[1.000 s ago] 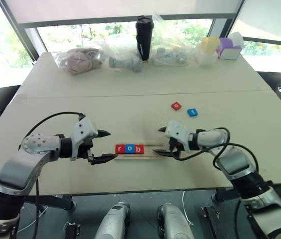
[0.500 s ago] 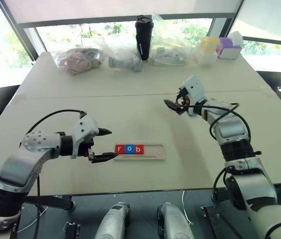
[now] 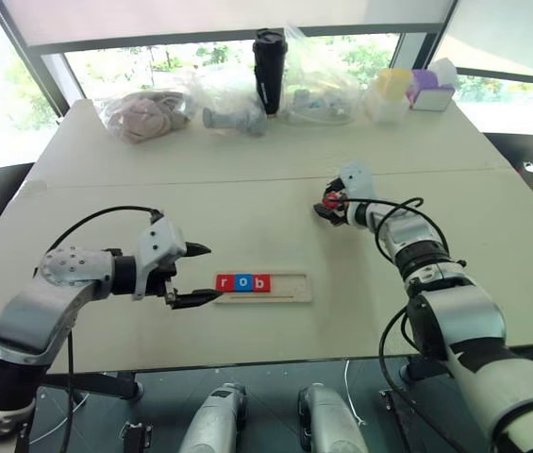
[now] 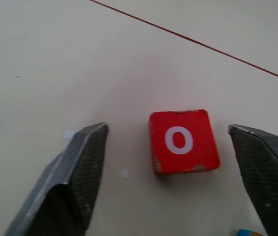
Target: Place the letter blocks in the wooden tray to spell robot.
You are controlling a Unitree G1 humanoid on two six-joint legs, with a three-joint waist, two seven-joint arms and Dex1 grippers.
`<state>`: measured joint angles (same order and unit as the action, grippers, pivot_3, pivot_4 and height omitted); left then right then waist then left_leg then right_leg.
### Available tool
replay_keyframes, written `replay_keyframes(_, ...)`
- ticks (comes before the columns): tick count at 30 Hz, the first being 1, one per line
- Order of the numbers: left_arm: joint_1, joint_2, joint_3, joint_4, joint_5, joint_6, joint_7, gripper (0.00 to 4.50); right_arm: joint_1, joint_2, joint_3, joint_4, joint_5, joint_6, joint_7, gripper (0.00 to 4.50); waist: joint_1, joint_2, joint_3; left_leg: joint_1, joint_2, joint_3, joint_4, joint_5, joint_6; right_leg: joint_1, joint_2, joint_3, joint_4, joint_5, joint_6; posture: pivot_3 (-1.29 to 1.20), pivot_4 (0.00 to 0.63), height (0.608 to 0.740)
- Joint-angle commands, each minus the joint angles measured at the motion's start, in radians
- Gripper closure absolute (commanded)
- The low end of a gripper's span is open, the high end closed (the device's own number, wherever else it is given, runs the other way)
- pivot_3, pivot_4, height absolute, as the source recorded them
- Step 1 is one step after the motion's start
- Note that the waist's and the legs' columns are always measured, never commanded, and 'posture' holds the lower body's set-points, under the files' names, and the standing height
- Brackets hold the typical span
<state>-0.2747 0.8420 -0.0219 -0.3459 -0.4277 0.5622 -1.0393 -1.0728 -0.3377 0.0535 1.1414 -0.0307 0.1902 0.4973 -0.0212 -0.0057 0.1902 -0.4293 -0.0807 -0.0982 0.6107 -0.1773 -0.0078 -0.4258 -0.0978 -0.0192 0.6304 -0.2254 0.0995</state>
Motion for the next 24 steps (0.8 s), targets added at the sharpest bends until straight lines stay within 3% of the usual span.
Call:
replay_keyframes(1,0.003,0.003,0.024,-0.035,-0.015,-0.001,0.007,0.0,-0.029,-0.007,-0.009,0.021,-0.013,-0.004,-0.006,2.57,0.001,0.0,0.0,0.002,0.0,0.001,0.0,0.0,0.0,0.001,0.0,0.001,0.0,0.0,0.0,0.0,0.15,0.74)
replay_keyframes(3,0.003,0.001,0.023,-0.036,-0.014,-0.001,0.009,0.0,-0.031,-0.008,-0.013,0.024,-0.014,-0.009,-0.008,3.37,0.001,0.0,0.0,0.003,0.0,0.003,0.0,0.0,0.0,0.001,0.0,0.003,0.0,0.0,-0.001,0.0,0.15,0.74)
replay_keyframes(6,0.001,-0.002,0.018,-0.034,-0.011,-0.004,0.011,0.0,-0.035,-0.021,-0.027,-0.008,-0.006,-0.008,-0.016,3.35,0.0,0.0,0.0,0.004,0.001,0.008,0.0,0.0,0.0,0.001,0.001,0.007,0.0,0.0,-0.001,0.0,0.15,0.74)
replay_keyframes(8,0.001,0.0,0.018,-0.037,-0.013,-0.004,0.011,0.0,-0.001,-0.048,-0.047,-0.149,0.023,0.049,0.011,3.35,0.002,0.0,0.0,0.004,0.002,0.009,0.0,0.0,0.0,0.0,0.001,0.008,0.0,0.0,-0.001,0.0,0.15,0.74)
replay_keyframes(13,0.006,0.004,0.022,-0.04,-0.018,-0.006,0.003,0.0,0.353,-0.103,-0.191,-1.031,0.194,0.617,-0.013,3.35,0.014,0.0,0.0,0.002,0.002,0.01,-0.001,-0.002,0.002,-0.001,0.001,0.01,0.0,0.0,0.001,0.0,0.15,0.74)
replay_keyframes(16,-0.003,-0.003,0.012,-0.03,-0.017,-0.013,-0.003,0.0,0.526,-0.028,-0.288,-1.395,0.214,0.898,-0.15,3.35,0.009,0.0,0.0,0.003,0.003,0.011,-0.001,-0.003,0.003,-0.002,0.001,0.011,0.0,-0.001,0.001,0.0,0.15,0.74)
replay_keyframes(19,-0.023,-0.014,-0.005,-0.011,-0.012,-0.02,-0.011,0.0,0.618,0.099,-0.327,-1.626,0.207,1.13,-0.264,3.35,0.0,0.0,0.0,0.003,0.006,0.014,-0.002,-0.003,0.003,-0.003,0.001,0.013,0.001,-0.001,0.0,0.0,0.15,0.74)
replay_keyframes(24,-0.072,-0.036,-0.037,0.045,0.006,-0.042,-0.037,0.0,0.678,0.262,-0.28,-1.787,0.145,1.287,-0.414,3.35,0.005,0.0,0.0,0.004,0.008,0.014,0.0,-0.004,0.002,-0.004,0.002,0.013,0.0,0.0,-0.002,0.0,0.15,0.74)
